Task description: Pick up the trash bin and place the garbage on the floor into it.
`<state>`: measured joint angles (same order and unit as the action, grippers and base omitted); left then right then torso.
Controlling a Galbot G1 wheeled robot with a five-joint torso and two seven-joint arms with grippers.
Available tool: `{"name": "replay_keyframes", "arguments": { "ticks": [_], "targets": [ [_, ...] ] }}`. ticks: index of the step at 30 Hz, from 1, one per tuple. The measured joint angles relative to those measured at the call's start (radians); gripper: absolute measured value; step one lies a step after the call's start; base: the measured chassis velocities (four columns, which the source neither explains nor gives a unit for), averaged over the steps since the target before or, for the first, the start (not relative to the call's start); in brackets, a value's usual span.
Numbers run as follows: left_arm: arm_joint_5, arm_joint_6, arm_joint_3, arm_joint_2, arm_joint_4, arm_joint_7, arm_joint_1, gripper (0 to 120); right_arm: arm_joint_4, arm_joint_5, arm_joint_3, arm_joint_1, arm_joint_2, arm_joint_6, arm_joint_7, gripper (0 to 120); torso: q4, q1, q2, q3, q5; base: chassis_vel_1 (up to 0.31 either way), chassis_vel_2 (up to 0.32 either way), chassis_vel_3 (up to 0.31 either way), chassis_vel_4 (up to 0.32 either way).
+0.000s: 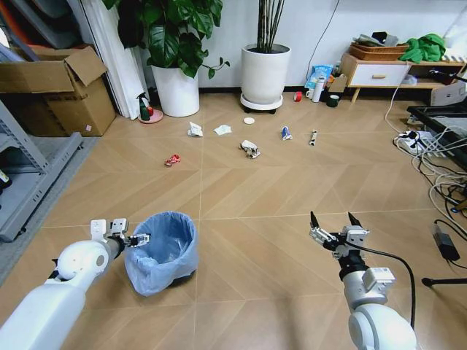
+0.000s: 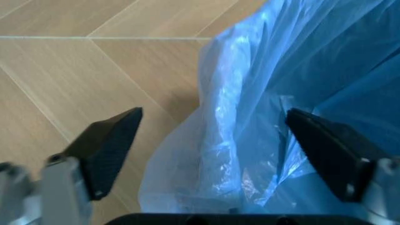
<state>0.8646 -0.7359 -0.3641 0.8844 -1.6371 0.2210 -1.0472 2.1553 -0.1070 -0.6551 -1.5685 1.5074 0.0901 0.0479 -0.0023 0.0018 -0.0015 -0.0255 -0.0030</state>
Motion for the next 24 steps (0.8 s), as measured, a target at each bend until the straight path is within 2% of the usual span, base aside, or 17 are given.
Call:
{"name": "replay_keyframes", "arguments": {
  "ticks": [3,5,7,9,13,18,22,24],
  "targets": [
    [-0.005,0.000,0.015,0.008,0.008,0.010,0.007,72,-0.001,0.000,0.001,0.003,0.000,0.000,0.000,100,0.0001,0.000,0.000,0.000,0.0000,0.000,0.000,0.000,0.000],
    [-0.005,0.000,0.017,0.009,0.009,0.011,0.008,70,-0.001,0.000,0.001,0.003,0.000,0.000,0.000,100,0.0001,0.000,0.000,0.000,0.0000,0.000,0.000,0.000,0.000],
    [-0.004,0.000,0.021,0.012,0.012,0.014,0.012,58,-0.001,0.000,0.001,0.001,0.002,0.000,0.000,100,0.0000,0.000,0.000,0.000,0.0000,0.000,0.000,0.000,0.000],
    [-0.004,0.000,0.022,0.012,0.014,0.014,0.013,55,-0.001,0.000,0.000,-0.001,0.003,-0.001,0.000,100,0.0000,0.000,0.000,0.000,0.0000,0.000,0.000,0.000,0.000],
    [-0.004,0.000,0.021,0.011,0.018,0.014,0.014,35,0.000,0.000,-0.003,-0.003,0.004,-0.004,0.000,100,0.0000,0.000,0.000,0.000,0.0000,0.000,0.000,0.000,0.000],
    [-0.004,0.000,0.019,0.010,0.020,0.014,0.013,23,0.001,0.001,-0.004,-0.002,0.004,-0.004,0.000,100,0.0000,0.000,0.000,0.000,0.0000,0.000,0.000,0.000,0.000],
    [-0.004,0.000,0.010,0.010,0.028,0.002,0.011,4,0.009,0.000,-0.006,-0.002,0.004,-0.004,-0.002,100,0.0000,0.000,0.000,0.000,0.0000,0.000,0.000,0.000,0.000],
    [-0.004,0.001,0.008,0.011,0.028,-0.001,0.010,1,0.010,0.000,-0.008,-0.002,0.004,-0.004,-0.002,100,0.0000,0.000,0.000,0.000,0.0000,0.000,0.000,0.000,0.000]
  ]
}}
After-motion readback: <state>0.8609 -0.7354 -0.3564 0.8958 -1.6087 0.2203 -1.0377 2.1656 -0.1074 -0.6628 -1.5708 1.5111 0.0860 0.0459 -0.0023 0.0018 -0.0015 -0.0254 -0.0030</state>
